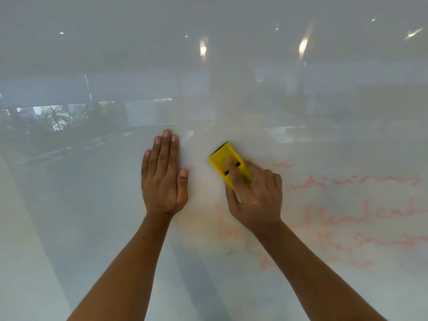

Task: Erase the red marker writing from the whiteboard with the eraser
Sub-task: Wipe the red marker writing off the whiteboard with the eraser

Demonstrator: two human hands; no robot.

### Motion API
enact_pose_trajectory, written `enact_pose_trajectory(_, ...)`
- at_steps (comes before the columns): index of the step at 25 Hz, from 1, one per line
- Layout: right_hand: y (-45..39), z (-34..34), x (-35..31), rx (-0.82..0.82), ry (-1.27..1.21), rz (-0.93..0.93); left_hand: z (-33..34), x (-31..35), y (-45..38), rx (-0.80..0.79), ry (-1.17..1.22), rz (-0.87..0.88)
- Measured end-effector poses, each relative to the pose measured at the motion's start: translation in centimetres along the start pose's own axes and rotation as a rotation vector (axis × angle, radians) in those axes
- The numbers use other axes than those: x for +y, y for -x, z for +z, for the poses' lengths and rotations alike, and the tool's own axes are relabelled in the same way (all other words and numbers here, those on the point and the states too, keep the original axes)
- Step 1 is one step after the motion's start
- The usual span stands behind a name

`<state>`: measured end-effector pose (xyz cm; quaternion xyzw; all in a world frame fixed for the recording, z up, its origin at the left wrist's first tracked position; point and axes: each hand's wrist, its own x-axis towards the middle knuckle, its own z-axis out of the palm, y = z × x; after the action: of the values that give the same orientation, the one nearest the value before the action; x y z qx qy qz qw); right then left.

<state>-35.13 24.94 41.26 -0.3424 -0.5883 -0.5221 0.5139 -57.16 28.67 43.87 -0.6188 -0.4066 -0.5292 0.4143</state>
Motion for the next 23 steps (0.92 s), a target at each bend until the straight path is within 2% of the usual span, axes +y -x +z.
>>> enact_pose_trajectory(2, 1.1, -0.4, -0.5, -0.077, 0.006, -0.277, 0.0, 0.0, 0.1, 0.007, 0.003, 0.0)
enact_pose_trajectory(3, 1.2, -0.4, 0.1, -0.079, 0.028, -0.332, 0.1, -0.1, 0.2, 0.008, 0.008, 0.0)
enact_pose_trajectory(4, 0.9, -0.1, 0.9, -0.053, 0.039, -0.232, 0.2, -0.1, 0.2, 0.009, 0.006, 0.002)
enact_pose_trajectory(6, 0.5, 0.0, 1.1, 0.012, -0.01, 0.099, 0.2, -0.2, 0.2, 0.009, -0.008, 0.001)
enact_pose_trajectory(7, 1.2, 0.0, 0.3, 0.0, -0.018, 0.08, 0.2, -0.1, 0.2, 0.011, -0.012, 0.001)
enact_pose_trajectory(9, 3.5, -0.6, -1.0, -0.111, 0.009, -0.31, 0.2, 0.0, 0.3, 0.015, -0.01, 0.0)
enact_pose_trajectory(10, 3.7, -0.7, -0.6, -0.12, 0.028, -0.396, 0.2, 0.0, 0.3, 0.014, -0.013, -0.001)
enact_pose_trajectory(11, 3.4, -0.5, 0.1, -0.098, 0.031, -0.309, 0.2, 0.0, 0.2, 0.013, -0.019, -0.001)
enact_pose_trajectory(13, 2.0, -0.2, 0.7, -0.016, -0.023, 0.064, 0.3, -0.1, 0.3, 0.014, -0.029, -0.002)
enact_pose_trajectory(14, 1.7, -0.2, 0.3, -0.012, -0.033, 0.107, 0.3, -0.1, 0.3, 0.015, -0.031, 0.002)
enact_pose_trajectory(15, 2.1, -0.3, -0.1, -0.053, -0.02, -0.035, 0.3, -0.2, 0.3, 0.016, -0.032, 0.005)
enact_pose_trajectory(16, 2.4, -0.7, 0.1, -0.095, 0.005, -0.265, 0.3, -0.1, 0.3, 0.017, -0.035, 0.008)
enact_pose_trajectory(17, 2.2, -0.9, 1.0, -0.11, 0.029, -0.382, 0.3, -0.1, 0.3, 0.018, -0.039, 0.008)
enact_pose_trajectory(18, 1.7, -0.8, 2.1, -0.09, 0.039, -0.319, 0.3, -0.1, 0.3, 0.021, -0.043, 0.006)
enact_pose_trajectory(20, 0.7, -1.0, 3.0, -0.024, 0.008, 0.068, 0.4, -0.1, 0.3, 0.032, -0.053, 0.008)
enact_pose_trajectory(21, 1.0, -1.1, 2.6, -0.011, 0.011, 0.125, 0.4, -0.1, 0.3, 0.037, -0.062, 0.009)
enact_pose_trajectory(22, 2.0, -1.2, 2.1, -0.049, 0.017, 0.01, 0.4, 0.0, 0.3, 0.037, -0.066, 0.012)
enact_pose_trajectory(23, 3.0, -1.6, 1.9, -0.114, 0.023, -0.197, 0.4, 0.0, 0.3, 0.034, -0.069, 0.013)
